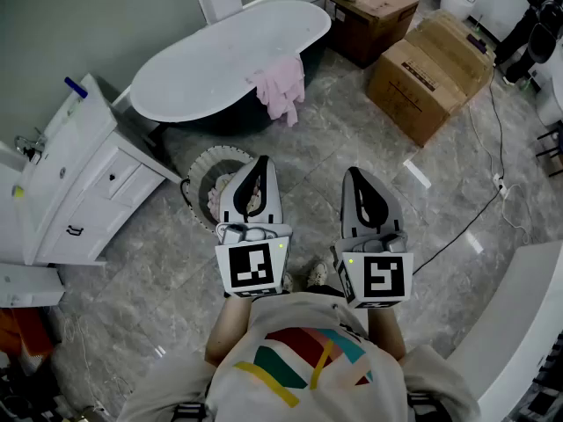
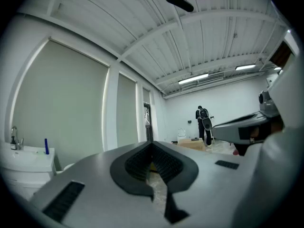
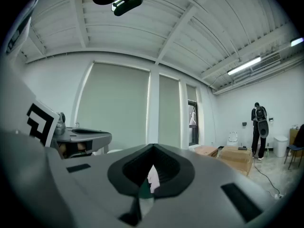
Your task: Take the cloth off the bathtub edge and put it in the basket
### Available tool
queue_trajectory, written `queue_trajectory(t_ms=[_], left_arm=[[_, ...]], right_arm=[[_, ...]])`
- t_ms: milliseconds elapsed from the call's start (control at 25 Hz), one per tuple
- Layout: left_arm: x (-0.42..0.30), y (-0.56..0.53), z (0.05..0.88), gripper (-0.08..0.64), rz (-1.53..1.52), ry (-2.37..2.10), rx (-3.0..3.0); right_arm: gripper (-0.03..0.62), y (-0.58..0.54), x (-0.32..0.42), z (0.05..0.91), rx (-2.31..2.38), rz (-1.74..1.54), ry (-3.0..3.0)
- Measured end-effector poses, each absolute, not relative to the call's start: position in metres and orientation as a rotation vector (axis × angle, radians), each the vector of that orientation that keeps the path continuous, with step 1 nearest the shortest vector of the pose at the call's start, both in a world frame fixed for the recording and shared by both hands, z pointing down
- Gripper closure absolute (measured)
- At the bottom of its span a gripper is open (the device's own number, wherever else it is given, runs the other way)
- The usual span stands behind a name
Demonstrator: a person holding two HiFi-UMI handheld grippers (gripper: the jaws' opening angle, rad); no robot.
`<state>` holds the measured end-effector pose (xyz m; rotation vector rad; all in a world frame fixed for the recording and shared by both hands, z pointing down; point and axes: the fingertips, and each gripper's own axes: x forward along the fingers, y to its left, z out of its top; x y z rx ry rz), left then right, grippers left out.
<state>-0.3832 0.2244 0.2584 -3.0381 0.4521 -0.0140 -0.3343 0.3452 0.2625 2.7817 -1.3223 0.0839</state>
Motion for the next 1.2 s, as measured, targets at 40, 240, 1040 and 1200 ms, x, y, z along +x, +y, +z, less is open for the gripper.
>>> queue_trajectory(t_ms=[40,240,1040,1200], left_arm=[[-0.383,0.224,0.259,0.541,-0.03,0.456,-3.032],[-0.376,0.227,0.262,0.541,-0.054,0.459,-3.016],[-0.332,0.229,0.254,0.541,0.125,0.573,-3.001],[-0.314,0.223,0.262,0.541,0.205,0.585,-2.988]], right_arm=[[0.583,0.346,-0.333,0.262,2.783,0.085,-1.326],[0.583,0.353,-0.323,0.265,2.783,0.092,-1.332],[0.583,0.378,-0.279,0.262,2.734,-0.023,-1.456],[0.583,0.381,-0.26,0.273,2.728,-0.092,-1.432]])
